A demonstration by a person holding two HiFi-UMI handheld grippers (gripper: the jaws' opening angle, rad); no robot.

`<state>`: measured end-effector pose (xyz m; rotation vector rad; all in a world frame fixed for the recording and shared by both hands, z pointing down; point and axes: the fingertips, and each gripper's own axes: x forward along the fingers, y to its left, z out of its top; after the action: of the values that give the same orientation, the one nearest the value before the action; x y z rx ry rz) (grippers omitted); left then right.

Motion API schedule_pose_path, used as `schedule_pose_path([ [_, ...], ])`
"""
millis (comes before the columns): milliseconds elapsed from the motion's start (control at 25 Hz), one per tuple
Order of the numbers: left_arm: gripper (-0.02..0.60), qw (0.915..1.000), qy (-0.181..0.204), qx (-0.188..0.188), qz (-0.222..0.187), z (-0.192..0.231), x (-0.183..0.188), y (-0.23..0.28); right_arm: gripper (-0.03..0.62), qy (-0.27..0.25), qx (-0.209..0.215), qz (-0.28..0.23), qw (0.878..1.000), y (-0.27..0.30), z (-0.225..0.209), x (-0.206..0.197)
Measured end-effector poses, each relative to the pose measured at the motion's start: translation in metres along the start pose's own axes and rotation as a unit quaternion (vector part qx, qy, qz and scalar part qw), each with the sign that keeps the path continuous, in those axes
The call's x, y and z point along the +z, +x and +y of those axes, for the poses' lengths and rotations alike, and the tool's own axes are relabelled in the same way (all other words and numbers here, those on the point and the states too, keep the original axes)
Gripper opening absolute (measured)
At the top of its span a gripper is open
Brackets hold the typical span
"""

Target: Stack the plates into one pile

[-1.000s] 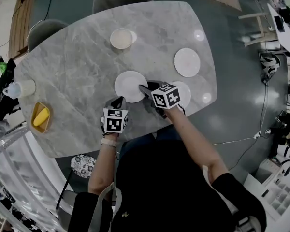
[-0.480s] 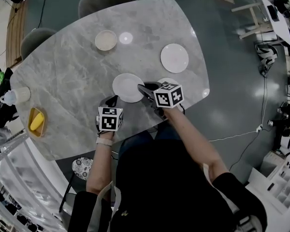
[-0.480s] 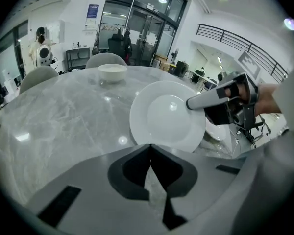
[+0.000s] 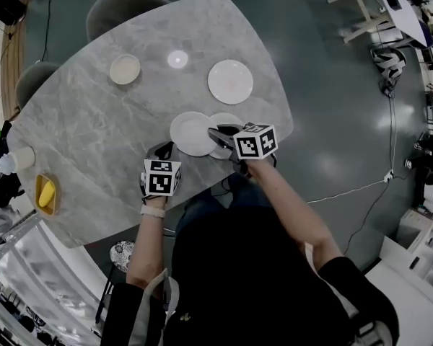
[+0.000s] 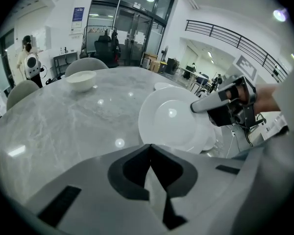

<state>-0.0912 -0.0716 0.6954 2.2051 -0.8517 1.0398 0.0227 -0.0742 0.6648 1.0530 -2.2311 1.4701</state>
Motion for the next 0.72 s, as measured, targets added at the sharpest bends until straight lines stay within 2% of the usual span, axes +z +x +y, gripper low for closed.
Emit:
schedule_pose_path([
  [400, 0.008, 0.9993, 0.026, -0.022, 0.017, -0.063, 0.005, 0.022, 0.029, 0.082, -0.002, -0.043, 0.996, -0.054, -0.044, -0.020],
  [720, 0.008, 0.9991, 0.032, -0.021, 0.017, -0.086, 0.016, 0.026, 0.031, 0.075, -0.011, -0.037, 0.996, -0.071, -0.064, -0.032],
])
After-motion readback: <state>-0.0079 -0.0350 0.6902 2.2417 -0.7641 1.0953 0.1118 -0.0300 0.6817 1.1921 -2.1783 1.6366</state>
